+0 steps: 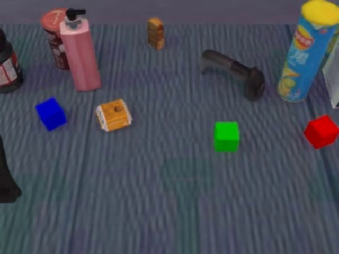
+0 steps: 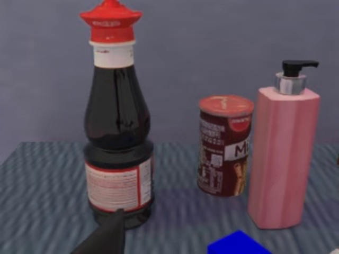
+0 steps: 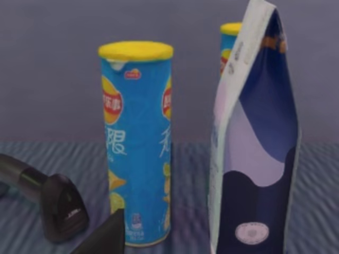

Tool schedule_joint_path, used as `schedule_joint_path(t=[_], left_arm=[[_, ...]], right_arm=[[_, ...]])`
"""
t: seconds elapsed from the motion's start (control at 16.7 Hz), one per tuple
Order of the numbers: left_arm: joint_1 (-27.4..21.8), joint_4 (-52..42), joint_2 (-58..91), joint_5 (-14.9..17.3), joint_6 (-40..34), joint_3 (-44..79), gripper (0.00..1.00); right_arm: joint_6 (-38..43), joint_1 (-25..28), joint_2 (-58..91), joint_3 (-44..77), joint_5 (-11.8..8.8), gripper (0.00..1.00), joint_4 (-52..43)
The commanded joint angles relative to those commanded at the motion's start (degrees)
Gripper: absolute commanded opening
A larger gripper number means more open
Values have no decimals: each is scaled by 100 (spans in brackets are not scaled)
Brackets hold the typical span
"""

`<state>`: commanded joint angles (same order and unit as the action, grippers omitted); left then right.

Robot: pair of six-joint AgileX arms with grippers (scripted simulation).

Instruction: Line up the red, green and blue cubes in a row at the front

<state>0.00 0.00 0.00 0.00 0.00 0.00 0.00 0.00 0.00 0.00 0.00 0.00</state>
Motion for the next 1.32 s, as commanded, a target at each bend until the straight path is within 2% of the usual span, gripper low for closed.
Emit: schedule_joint_path(t=[0.24, 0.54, 1.32], left_arm=[[0, 0, 0, 0, 0, 0, 100], [0, 0, 0, 0, 0, 0, 100], [0, 0, 0, 0, 0, 0, 100]], right_arm=[[-31, 17, 173, 172, -8, 100, -119], [-273, 87, 1678, 1579, -6, 100, -1028], [-1333, 375, 9431, 7281, 19, 100, -5065]])
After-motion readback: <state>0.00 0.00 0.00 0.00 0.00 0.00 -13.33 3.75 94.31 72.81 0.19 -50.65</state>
